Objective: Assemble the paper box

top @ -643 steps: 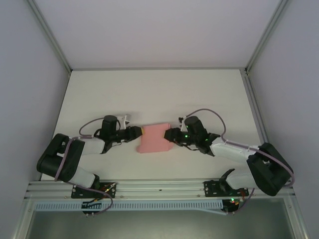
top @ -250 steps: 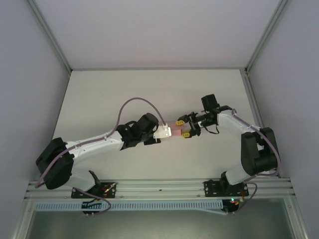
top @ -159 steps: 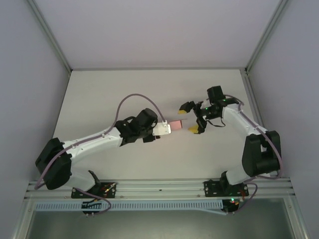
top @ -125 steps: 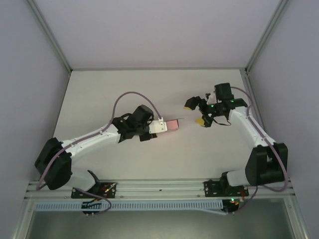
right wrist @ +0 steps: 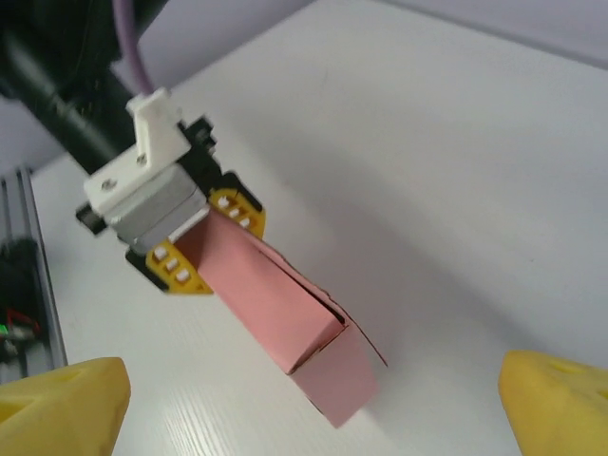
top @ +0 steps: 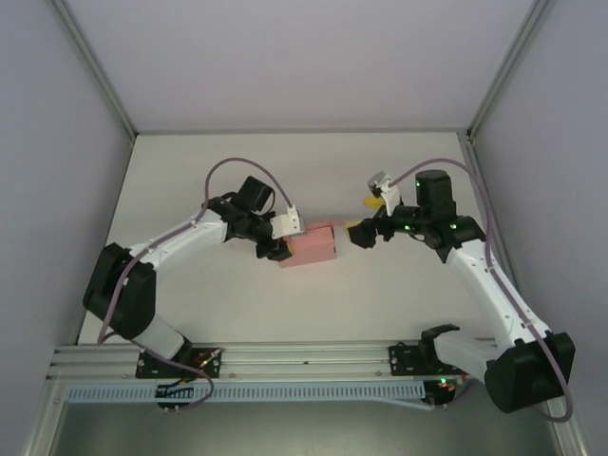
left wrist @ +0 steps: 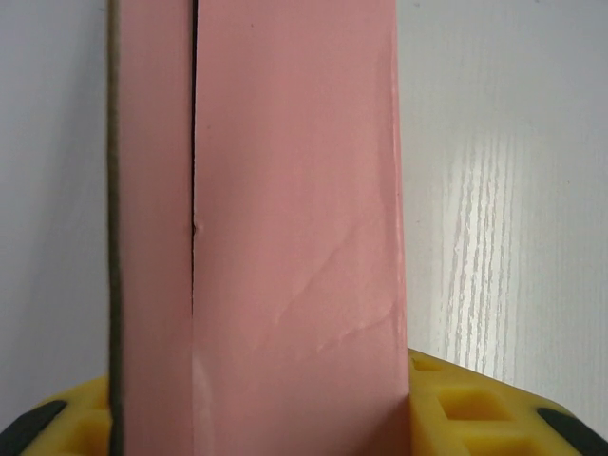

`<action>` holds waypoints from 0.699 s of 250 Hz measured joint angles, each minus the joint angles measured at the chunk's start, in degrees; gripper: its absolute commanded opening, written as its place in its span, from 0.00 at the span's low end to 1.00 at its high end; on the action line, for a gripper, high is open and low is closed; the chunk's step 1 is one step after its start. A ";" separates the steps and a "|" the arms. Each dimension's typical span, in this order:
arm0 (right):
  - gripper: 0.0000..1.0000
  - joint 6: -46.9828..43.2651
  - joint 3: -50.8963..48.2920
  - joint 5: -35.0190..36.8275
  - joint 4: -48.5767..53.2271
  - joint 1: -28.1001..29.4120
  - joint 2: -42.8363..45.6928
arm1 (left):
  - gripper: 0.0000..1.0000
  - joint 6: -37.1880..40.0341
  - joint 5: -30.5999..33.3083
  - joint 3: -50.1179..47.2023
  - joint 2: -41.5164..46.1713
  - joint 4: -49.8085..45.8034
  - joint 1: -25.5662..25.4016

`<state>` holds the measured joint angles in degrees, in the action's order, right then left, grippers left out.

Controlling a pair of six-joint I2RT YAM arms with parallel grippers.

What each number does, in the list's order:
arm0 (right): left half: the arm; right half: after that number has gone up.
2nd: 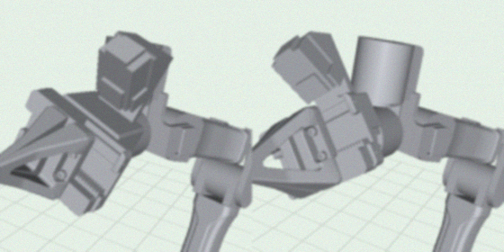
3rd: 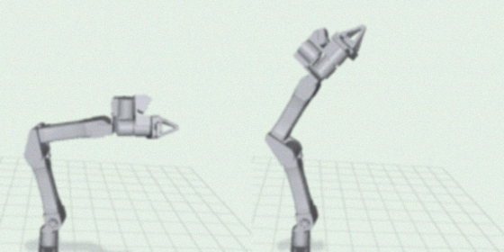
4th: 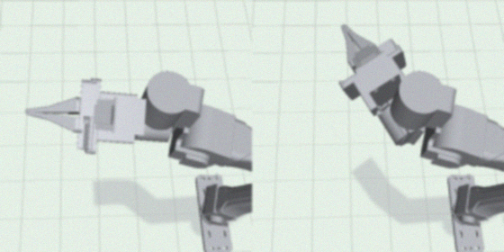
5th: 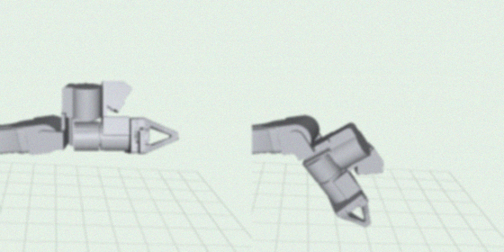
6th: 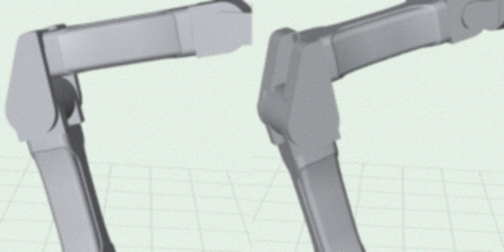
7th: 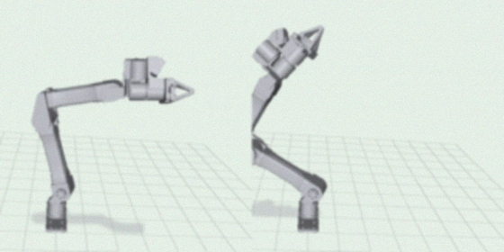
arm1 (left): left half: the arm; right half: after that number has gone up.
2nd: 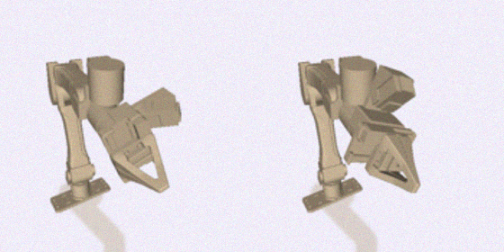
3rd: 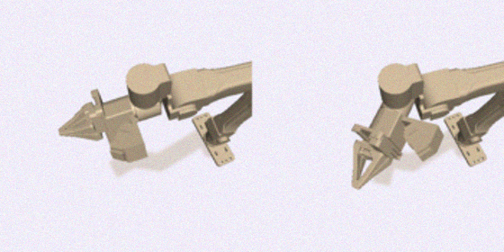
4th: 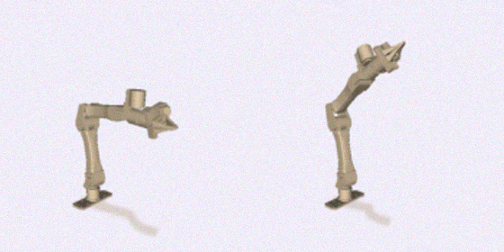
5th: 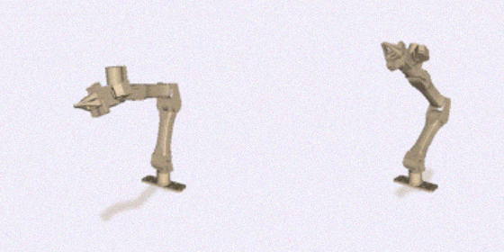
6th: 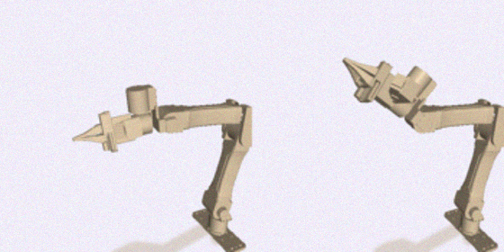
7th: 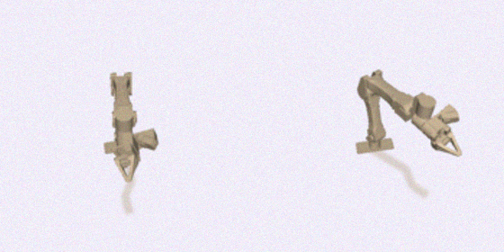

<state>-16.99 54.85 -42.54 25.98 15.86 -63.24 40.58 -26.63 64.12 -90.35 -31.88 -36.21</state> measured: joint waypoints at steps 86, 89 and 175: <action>0.98 -13.99 1.97 5.57 5.31 3.30 -9.86 | 0.37 0.52 -0.61 1.51 -3.43 -2.73 0.17; 0.97 -14.12 2.05 5.60 5.31 3.30 -10.10 | 0.37 0.52 -0.61 1.51 -3.43 -2.73 0.17; 0.56 -17.66 7.30 7.21 5.55 6.64 -19.82 | 0.37 0.48 0.15 1.95 -3.50 -2.91 0.17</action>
<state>-34.65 62.15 -35.33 31.53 22.50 -83.07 41.06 -26.48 66.06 -93.84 -34.79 -36.03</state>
